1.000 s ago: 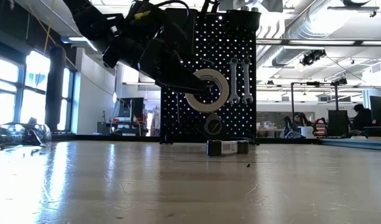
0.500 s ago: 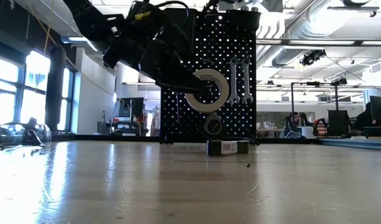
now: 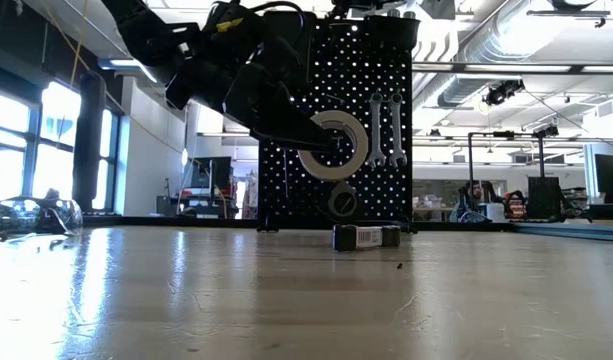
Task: Hang tools onto peg board
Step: Hang the black spring clamp on the peg board
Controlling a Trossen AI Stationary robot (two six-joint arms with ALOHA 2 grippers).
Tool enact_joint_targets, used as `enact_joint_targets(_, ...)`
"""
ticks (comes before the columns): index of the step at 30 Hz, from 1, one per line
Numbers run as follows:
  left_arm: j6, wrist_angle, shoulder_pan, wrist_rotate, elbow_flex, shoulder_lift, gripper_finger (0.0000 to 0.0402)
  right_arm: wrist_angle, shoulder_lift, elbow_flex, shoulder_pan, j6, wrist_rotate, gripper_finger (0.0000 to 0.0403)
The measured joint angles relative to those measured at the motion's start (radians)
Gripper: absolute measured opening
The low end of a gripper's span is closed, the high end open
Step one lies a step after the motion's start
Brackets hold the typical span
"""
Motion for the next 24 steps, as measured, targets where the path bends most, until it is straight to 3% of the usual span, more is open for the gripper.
enact_joint_targets(13,0.0,-0.008,0.0,0.0,0.0,0.0,0.0243,-0.03,-0.021,0.0,0.002,0.022,0.08,0.0164)
enact_joint_targets(24,-0.001,-0.01,0.0,0.0,0.0,0.0,0.0243,-0.072,-0.109,0.0,0.006,0.019,0.092,0.0172)
